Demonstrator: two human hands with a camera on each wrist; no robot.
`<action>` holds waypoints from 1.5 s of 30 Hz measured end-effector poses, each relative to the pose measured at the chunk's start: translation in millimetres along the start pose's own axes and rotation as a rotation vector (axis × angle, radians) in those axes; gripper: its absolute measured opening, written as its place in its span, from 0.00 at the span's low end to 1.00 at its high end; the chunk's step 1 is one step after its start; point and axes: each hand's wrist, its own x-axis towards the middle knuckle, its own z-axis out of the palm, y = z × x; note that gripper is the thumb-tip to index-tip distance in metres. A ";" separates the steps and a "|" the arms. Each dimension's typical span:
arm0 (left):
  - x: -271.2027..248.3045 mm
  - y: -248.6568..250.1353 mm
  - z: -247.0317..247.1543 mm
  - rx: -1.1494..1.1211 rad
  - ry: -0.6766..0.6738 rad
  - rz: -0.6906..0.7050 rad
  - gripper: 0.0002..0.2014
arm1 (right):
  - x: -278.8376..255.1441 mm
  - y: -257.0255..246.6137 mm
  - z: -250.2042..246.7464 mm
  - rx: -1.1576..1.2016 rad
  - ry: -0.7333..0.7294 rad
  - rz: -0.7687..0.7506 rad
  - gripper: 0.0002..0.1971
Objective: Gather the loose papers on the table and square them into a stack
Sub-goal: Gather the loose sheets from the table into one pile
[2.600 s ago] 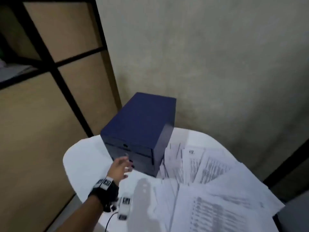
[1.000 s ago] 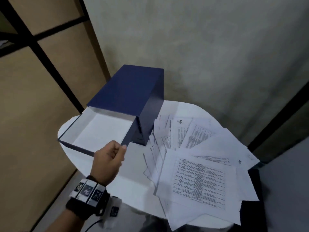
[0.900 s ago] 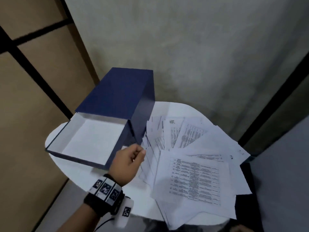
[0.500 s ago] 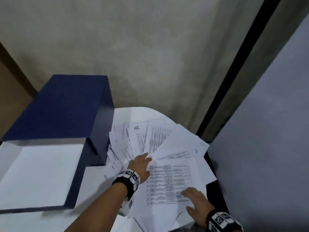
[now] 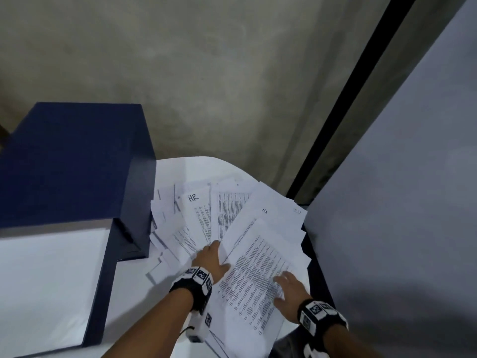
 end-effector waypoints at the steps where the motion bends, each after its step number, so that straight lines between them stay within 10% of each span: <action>1: -0.7 1.6 0.8 -0.022 -0.025 0.004 0.39 | 0.9 -2.1 1.2 0.016 0.003 -0.008 0.30; 13: -10.7 18.8 9.6 -0.208 -0.101 -0.062 0.34 | 11.8 2.3 -13.6 0.208 0.004 -0.155 0.22; 22: -43.4 48.6 -31.9 -0.706 0.217 0.106 0.17 | 27.5 16.4 -62.0 0.988 0.242 -0.013 0.61; 33: -63.6 71.3 -79.2 -0.946 0.287 0.175 0.18 | 19.1 -5.7 -126.3 1.022 0.099 -0.315 0.17; 41: -76.4 54.0 -72.1 -0.978 0.381 0.161 0.26 | 19.2 -22.5 -121.2 0.932 0.170 -0.315 0.04; 45: -82.6 49.6 -74.2 -0.942 0.460 0.125 0.10 | 20.4 -32.6 -125.2 0.927 0.161 -0.320 0.09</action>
